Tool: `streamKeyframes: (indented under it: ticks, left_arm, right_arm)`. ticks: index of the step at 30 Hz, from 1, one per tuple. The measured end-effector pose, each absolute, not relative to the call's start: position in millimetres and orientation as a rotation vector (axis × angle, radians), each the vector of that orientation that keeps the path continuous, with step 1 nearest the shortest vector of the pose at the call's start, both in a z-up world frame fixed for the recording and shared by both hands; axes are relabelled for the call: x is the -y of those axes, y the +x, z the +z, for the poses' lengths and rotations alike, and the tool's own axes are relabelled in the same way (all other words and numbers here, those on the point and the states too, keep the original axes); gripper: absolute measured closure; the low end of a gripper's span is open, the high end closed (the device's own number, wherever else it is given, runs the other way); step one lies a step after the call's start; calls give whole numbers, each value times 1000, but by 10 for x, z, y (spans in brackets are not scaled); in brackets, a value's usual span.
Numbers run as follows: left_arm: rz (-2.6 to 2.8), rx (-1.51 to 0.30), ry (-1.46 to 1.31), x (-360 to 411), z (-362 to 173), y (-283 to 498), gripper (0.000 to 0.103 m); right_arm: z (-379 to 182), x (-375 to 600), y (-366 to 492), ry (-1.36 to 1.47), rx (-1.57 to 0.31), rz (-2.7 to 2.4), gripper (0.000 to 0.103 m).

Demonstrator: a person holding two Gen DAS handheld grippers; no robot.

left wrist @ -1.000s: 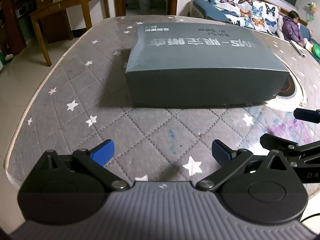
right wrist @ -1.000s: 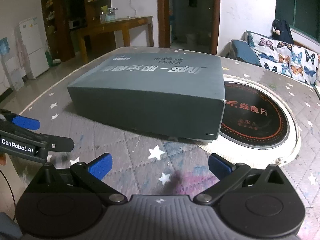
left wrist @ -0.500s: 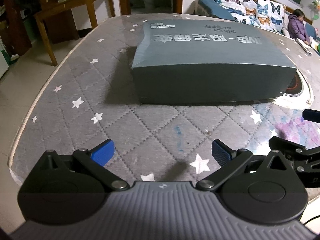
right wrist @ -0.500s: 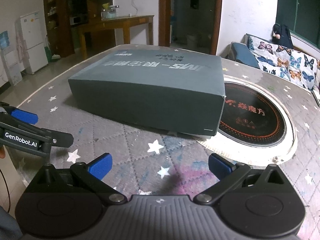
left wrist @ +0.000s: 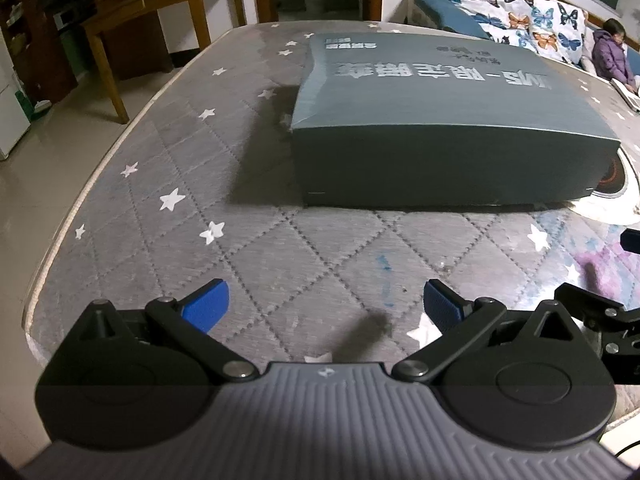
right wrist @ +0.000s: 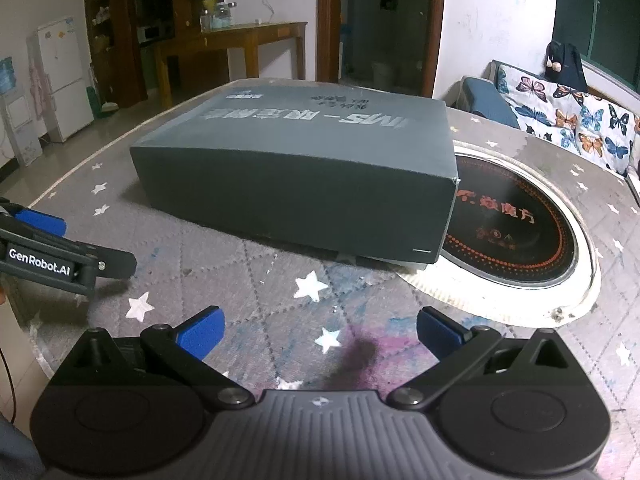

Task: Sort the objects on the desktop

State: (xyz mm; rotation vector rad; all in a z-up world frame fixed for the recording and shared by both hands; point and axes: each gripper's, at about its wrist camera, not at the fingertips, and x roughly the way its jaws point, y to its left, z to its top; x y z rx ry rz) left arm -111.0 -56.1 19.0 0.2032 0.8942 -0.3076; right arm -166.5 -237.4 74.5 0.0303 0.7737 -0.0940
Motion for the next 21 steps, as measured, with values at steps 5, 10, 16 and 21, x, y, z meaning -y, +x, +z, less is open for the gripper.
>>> streamKeyframes:
  ticks: [5,10,16,21]
  left_arm:
    - [-294,-902,201,544,165,-1071,0]
    - [-273,-903,195,507,153,-1034,0]
    - [-208,-892,166,351,143,-930,0]
    - [-116,-877,135,136,112,-797,0]
  right_arm:
    - [727,2390,-1650,24,-782,-107,0]
    - [707,2436,-1637,26,-790,-121,0]
    - [699,2515,-1640,25,-778,-137,0]
    - [699,2702,-1683,48,-757,-173,0]
